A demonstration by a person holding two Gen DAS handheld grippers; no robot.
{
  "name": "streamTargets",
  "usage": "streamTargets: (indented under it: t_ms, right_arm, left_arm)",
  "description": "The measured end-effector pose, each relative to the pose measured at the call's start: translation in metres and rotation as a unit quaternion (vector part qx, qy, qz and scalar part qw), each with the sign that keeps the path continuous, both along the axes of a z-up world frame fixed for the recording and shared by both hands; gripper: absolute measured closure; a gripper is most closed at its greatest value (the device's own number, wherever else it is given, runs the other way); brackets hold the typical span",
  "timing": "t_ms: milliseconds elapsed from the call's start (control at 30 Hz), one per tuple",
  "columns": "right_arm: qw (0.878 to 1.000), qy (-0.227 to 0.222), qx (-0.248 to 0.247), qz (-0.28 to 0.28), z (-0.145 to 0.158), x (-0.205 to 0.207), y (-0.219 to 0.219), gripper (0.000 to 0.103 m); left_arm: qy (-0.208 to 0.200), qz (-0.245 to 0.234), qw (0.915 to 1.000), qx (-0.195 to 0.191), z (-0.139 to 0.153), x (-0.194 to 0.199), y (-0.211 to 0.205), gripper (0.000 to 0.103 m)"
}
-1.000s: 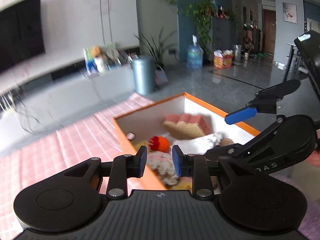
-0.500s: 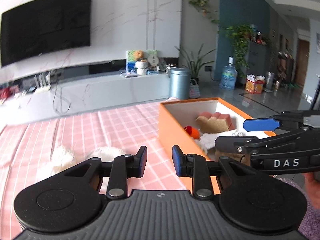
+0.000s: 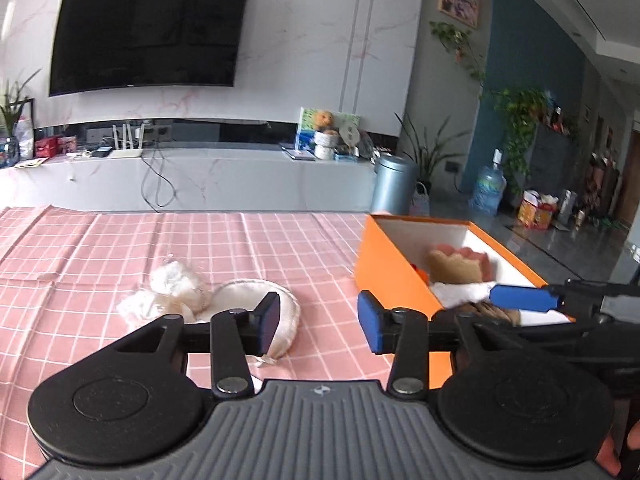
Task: Organize soft objects
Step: 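Move both tools back toward the remaining white items on the table, then grasp the plastic-wrapped bundle with the left tool while the right grasps the white terry pad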
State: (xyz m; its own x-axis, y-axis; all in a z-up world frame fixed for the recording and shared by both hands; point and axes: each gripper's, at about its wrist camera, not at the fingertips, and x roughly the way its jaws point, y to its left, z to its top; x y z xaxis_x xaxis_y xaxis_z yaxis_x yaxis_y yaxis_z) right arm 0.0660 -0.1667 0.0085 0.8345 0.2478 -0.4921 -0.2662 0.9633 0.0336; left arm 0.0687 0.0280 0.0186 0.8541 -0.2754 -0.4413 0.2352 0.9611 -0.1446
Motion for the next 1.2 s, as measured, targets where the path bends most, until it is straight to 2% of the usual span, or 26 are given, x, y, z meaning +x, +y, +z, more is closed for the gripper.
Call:
streamTargets:
  t_ms: [133,233,333,533,600,667,900,1067,1200]
  right_arm:
    - [1.0,0.011,-0.008,0.017,-0.007,0.012,0.015,0.032]
    - [0.999,0.029,-0.012,0.027,-0.016,0.028,0.026,0.029]
    - [0.998,0.044,-0.018,0.034,-0.028,0.047,0.039,0.025]
    - [0.995,0.088,-0.027,0.03,-0.05,0.093,0.07,0.024]
    - [0.994,0.099,-0.027,0.026,-0.056,0.108,0.079,0.019]
    - [0.994,0.109,-0.024,0.024,-0.062,0.12,0.087,0.018]
    - [0.99,0.143,-0.007,0.005,-0.076,0.156,0.114,0.012]
    - [0.987,0.162,-0.017,-0.001,-0.087,0.175,0.13,0.011]
    - [0.983,0.182,-0.018,-0.012,-0.097,0.187,0.133,0.01]
  left_arm:
    - [-0.003,0.02,0.9998,-0.003,-0.007,0.005,0.011,0.038]
    - [0.001,0.037,0.9992,-0.018,-0.018,0.009,0.026,0.032]
    - [0.007,0.059,0.9981,-0.012,-0.031,0.019,0.041,0.026]
    - [0.036,0.106,0.9937,-0.005,-0.056,0.044,0.073,0.022]
    - [0.045,0.112,0.9927,-0.003,-0.06,0.054,0.083,0.022]
    - [0.049,0.117,0.9919,0.008,-0.062,0.064,0.09,0.022]
    - [0.046,0.085,0.9941,0.049,-0.064,0.102,0.106,0.016]
    - [0.055,0.068,0.9951,0.047,-0.071,0.129,0.115,0.015]
    - [0.064,0.043,0.9949,0.065,-0.079,0.145,0.118,0.015]
